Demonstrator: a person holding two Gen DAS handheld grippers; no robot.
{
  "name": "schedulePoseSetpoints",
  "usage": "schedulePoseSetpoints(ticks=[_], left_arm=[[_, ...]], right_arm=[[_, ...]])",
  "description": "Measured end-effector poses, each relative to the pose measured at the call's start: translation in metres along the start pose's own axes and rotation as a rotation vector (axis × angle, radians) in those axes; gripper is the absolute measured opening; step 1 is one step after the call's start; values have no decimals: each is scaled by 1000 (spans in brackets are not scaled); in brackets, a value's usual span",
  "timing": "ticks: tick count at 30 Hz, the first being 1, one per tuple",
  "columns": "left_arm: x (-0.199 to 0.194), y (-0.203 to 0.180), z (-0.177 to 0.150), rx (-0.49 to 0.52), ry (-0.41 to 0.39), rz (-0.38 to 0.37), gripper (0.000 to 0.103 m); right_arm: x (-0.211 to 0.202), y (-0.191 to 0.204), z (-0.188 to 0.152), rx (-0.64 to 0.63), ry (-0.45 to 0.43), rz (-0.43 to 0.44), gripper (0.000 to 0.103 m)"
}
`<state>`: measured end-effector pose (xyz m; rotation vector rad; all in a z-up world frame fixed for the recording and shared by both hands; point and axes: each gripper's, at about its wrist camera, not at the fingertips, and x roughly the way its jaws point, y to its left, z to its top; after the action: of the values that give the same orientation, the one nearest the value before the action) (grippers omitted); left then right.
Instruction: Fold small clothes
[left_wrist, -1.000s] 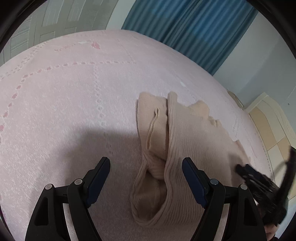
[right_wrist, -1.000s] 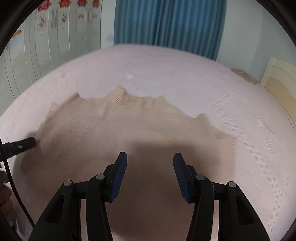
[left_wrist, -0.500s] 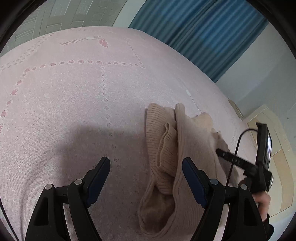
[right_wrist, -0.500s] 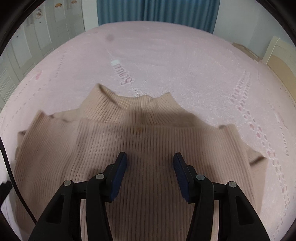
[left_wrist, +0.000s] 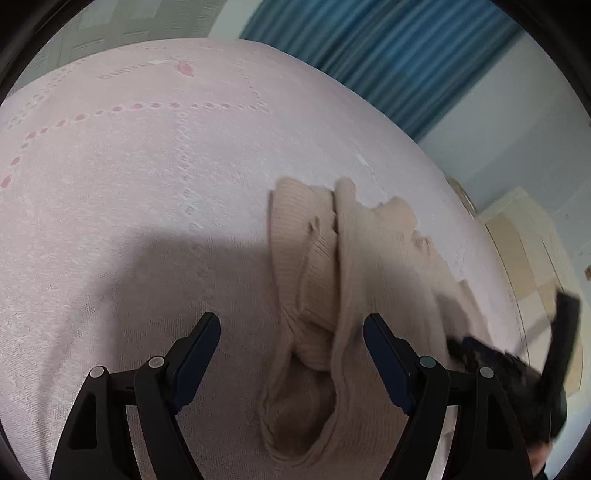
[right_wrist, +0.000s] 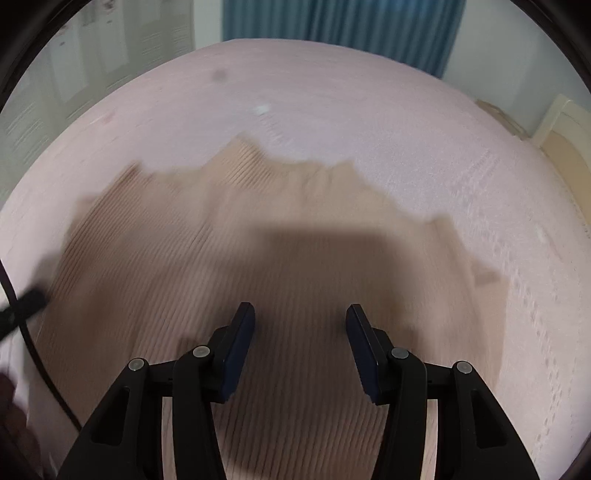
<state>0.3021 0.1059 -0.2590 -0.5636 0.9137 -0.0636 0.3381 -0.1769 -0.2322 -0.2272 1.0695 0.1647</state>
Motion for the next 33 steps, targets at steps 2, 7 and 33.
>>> schedulePoseSetpoints(ticks=[2,7,33], left_arm=[[4,-1,-2,14,16,-24,79],[9,-10,-10,63,20,-55,77],[-31,-148,20,138,-53,15,20]], right_arm=[[-13,4,-23,-25,-15,-5,51],[-36,-2,-79,-10,6,87,51],[-94,-222,-146,444,-362,107,50]])
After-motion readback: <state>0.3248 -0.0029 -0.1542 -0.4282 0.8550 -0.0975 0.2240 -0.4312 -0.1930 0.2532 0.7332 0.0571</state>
